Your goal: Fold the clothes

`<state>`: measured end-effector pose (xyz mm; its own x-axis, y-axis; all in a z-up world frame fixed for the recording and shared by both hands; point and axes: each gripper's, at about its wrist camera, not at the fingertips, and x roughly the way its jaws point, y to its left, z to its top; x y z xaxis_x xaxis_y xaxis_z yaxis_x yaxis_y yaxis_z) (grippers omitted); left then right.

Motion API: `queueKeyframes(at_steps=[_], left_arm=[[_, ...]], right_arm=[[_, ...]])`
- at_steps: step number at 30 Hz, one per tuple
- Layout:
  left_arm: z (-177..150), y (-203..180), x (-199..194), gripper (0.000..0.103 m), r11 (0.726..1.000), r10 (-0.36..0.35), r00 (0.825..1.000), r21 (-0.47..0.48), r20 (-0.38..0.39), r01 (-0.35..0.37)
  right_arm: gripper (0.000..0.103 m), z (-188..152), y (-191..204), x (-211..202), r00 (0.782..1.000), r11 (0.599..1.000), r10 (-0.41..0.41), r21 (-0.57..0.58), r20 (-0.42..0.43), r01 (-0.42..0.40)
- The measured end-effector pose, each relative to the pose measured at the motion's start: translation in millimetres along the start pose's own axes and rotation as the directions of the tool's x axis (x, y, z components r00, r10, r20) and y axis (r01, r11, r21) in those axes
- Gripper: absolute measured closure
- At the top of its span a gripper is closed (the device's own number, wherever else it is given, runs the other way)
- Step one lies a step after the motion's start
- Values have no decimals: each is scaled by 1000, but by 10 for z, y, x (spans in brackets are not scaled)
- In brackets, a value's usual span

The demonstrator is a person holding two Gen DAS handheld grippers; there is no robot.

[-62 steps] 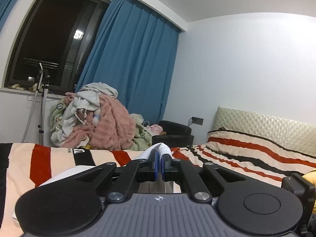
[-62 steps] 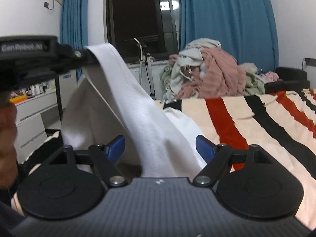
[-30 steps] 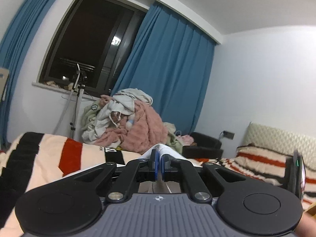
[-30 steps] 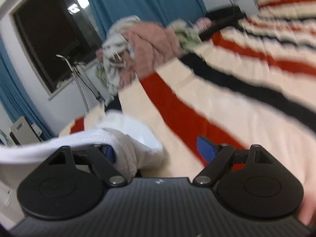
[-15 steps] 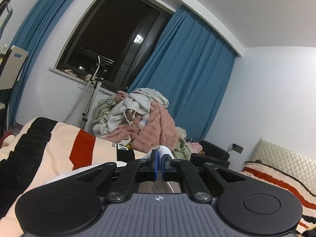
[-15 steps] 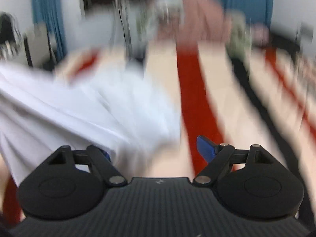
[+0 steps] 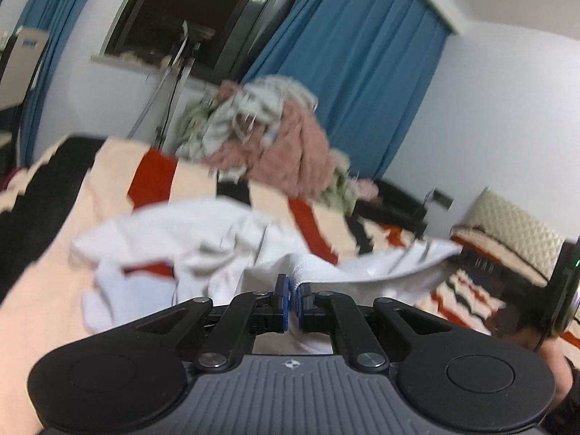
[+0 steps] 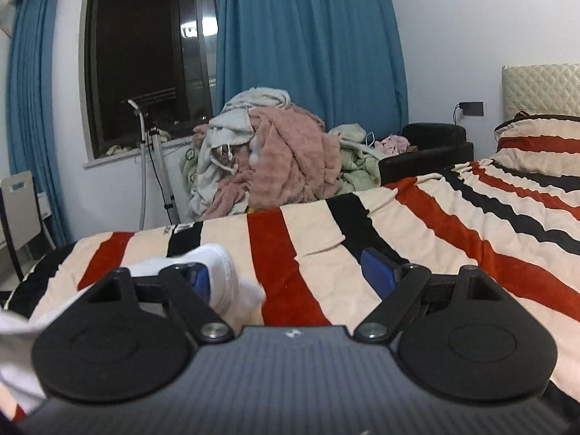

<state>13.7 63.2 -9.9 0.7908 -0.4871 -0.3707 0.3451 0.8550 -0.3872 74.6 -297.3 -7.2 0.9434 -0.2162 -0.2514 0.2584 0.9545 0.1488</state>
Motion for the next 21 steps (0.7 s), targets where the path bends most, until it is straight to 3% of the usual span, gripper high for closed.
queueKeyframes(at_steps=[6,12,21], left_arm=[[-70,3,168,90,999,50,997,0,-51,-50],[-61,30,328,59,997,69,993,-17,-99,-71],[-96,8,407,37,999,31,991,-18,-132,-34]], right_arm=[[21,-19,66,-68,1000,1000,17,0,6,-17],[21,-26,127,-127,999,1000,31,-3,16,-31],[21,-44,136,-133,999,999,41,3,2,-41]])
